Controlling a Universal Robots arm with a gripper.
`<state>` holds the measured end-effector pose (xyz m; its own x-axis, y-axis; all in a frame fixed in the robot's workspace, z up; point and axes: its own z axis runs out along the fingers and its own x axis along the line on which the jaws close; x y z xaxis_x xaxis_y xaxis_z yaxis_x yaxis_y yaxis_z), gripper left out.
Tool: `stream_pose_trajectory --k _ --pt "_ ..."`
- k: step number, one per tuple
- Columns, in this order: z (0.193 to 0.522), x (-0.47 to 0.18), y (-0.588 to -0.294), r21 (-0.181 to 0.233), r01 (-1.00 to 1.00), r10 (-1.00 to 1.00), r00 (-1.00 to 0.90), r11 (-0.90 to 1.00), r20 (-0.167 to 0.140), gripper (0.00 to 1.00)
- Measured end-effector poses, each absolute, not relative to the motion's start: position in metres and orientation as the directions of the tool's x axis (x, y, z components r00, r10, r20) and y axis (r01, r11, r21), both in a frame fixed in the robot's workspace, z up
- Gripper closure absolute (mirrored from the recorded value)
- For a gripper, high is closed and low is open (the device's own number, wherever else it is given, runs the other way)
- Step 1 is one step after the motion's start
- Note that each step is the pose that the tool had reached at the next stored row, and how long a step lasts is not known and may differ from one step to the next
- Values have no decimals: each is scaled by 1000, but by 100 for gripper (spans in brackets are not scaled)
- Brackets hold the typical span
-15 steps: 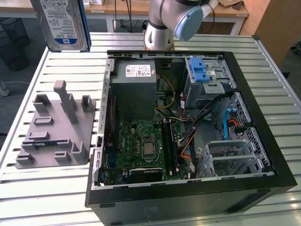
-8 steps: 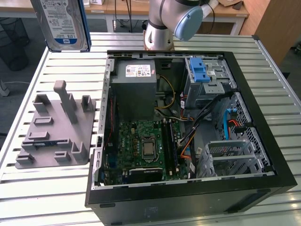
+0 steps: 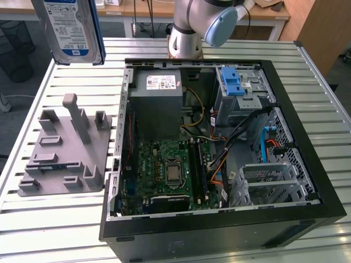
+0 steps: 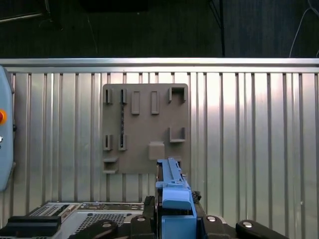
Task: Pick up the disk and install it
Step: 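Pick up the disk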
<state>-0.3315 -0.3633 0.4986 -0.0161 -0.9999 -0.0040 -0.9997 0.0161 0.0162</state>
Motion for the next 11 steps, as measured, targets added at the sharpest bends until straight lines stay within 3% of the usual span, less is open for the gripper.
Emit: stream_pose_trajectory --k 11 --pt "495 -295 -376 16 -1000 -1000 -16 16 -4 64"
